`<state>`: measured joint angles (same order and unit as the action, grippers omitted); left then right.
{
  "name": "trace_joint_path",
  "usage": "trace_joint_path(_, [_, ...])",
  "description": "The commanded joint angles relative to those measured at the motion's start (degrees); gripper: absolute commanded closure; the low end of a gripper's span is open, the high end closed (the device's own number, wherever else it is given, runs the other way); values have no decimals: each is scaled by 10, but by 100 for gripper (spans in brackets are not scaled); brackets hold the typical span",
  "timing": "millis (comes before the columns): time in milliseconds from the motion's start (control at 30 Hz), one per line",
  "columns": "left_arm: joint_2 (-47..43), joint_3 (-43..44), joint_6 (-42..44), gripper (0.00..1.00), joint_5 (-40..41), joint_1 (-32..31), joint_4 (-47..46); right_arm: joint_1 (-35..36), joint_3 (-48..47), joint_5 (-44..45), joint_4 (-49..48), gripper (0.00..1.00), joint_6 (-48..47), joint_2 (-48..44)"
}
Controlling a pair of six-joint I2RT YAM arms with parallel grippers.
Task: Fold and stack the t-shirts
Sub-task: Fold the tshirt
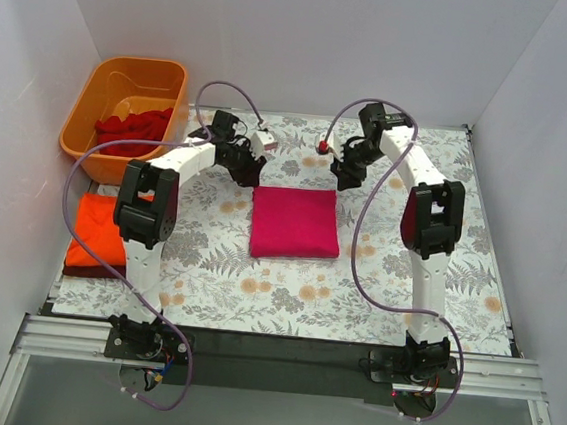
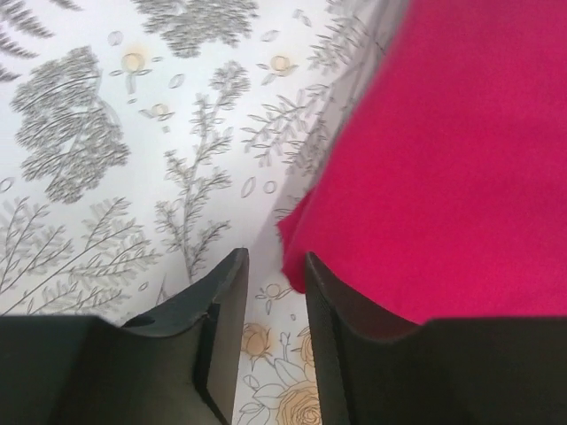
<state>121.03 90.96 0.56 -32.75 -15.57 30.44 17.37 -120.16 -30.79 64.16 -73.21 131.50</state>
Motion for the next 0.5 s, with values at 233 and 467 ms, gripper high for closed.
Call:
trace_joint_path(233, [-161, -84, -349, 61, -124, 42, -92, -44, 39, -150, -30, 54, 290, -113])
trace_joint_path(467, [-157, -179, -685, 55, -202, 3, -258, -29, 105, -278, -91, 51, 460, -103])
